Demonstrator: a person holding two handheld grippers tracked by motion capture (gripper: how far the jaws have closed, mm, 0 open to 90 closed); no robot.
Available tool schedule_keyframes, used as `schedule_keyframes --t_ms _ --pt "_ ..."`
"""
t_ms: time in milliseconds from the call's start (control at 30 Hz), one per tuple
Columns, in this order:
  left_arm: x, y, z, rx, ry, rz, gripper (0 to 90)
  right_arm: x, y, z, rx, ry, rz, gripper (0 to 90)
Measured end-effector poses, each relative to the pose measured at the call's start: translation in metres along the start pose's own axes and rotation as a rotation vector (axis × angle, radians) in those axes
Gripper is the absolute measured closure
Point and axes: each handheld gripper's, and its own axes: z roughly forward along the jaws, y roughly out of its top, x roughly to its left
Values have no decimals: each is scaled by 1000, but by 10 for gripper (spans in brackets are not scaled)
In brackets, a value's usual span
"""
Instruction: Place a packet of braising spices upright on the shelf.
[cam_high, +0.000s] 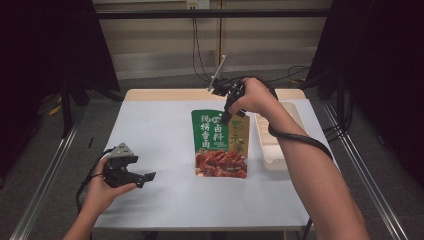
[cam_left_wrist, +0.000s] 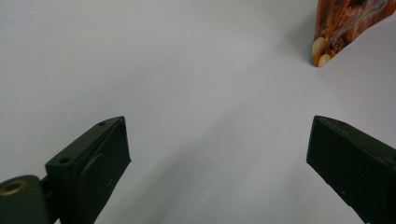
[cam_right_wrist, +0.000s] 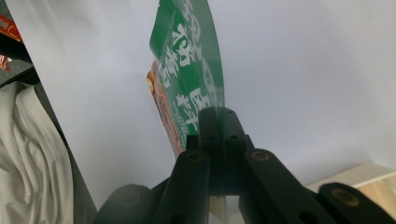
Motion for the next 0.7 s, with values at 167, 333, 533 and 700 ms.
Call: schedule_keyframes --t_ms 167,333,533,700 --pt "0 0 -1 6 0 2 56 1 -1 -6 6 -3 7 900" --pt "0 0 -1 6 -1 2 55 2 -2 -17 1 -10 10 900" --pt "0 0 -1 5 -1 0 55 3 -5 -28 -1 -24 21 900" --pt "0 0 -1 3 -4 -6 55 3 -6 -33 4 -44 42 900"
